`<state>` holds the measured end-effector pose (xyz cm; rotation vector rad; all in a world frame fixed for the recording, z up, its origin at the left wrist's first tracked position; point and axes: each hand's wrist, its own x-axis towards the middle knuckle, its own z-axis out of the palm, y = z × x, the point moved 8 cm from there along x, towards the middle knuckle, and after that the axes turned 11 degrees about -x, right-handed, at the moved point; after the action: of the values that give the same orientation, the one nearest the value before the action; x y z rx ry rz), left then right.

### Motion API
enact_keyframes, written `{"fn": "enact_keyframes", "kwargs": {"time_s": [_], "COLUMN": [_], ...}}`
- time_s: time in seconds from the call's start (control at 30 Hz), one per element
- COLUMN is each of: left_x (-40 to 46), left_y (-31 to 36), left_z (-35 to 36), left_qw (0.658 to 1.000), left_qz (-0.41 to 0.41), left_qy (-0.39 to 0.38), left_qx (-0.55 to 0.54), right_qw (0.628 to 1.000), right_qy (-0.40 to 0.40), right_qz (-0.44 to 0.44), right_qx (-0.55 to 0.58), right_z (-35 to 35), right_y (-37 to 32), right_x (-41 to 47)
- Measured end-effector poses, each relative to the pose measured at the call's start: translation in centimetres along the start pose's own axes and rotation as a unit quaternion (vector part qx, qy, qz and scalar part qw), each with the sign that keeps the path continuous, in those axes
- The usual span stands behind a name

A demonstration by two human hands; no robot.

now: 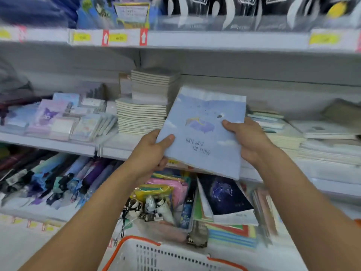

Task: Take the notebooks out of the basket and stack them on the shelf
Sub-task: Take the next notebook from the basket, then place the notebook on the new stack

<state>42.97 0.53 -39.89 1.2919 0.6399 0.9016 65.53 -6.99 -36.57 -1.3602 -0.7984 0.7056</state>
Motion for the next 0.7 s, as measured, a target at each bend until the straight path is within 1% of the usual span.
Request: {"fn": "enact_keyframes", "kwargs": {"time_s": [0.13, 0.23, 0.3, 0.33, 0.4, 0.47, 0.53, 0.6, 0.63, 0.67, 0.7], "left_x": [5.5, 8.8, 10.0, 10.4, 10.9, 11.6, 12.7, 13.9, 14.5, 15.1, 15.7], "left_y": [1.5, 1.6, 1.6, 1.7, 2.0, 2.0, 2.3, 3.5, 3.9, 4.0, 4.0], "left_z": [2.8, 3.4, 3.9, 4.1, 4.5, 3.8, 2.6, 1.8, 1.6, 1.4, 1.3], "left_qw": [0.996, 0.991, 0.989, 0.992, 0.998, 0.992, 0.972, 0.929, 0.907, 0.896, 0.894], "left_qz": [-0.04, -0.062, -0.069, -0.065, -0.045, -0.018, 0.024, 0.097, 0.128, 0.146, 0.158], "left_qy": [0.02, 0.07, 0.084, 0.075, 0.036, 0.026, 0.054, 0.103, 0.122, 0.132, 0.135], "left_qx": [-0.073, -0.096, -0.099, -0.08, 0.01, 0.124, 0.228, 0.342, 0.382, 0.397, 0.396], "right_qw": [0.997, 0.994, 0.988, 0.982, 0.968, 0.95, 0.927, 0.903, 0.891, 0.88, 0.869], "right_qy": [-0.021, -0.054, -0.072, -0.085, -0.105, -0.085, -0.051, -0.004, 0.02, 0.037, 0.05], "right_qz": [0.052, 0.048, 0.037, 0.029, 0.014, 0.001, -0.01, -0.024, -0.033, -0.045, -0.055], "right_qx": [-0.057, -0.085, -0.135, -0.169, -0.229, -0.302, -0.371, -0.43, -0.452, -0.472, -0.488], "right_z": [-1.4, -1.0, -0.8, -0.7, -0.5, -0.8, -1.2, -1.7, -2.0, -2.0, -1.9], "right_y": [-1.7, -1.9, -1.7, -1.6, -1.0, -0.3, 0.0, -0.3, -0.5, -0.8, -0.9], "right_x": [3.9, 5.9, 6.8, 7.1, 7.9, 8.9, 10.2, 11.1, 11.3, 11.4, 11.5]}}
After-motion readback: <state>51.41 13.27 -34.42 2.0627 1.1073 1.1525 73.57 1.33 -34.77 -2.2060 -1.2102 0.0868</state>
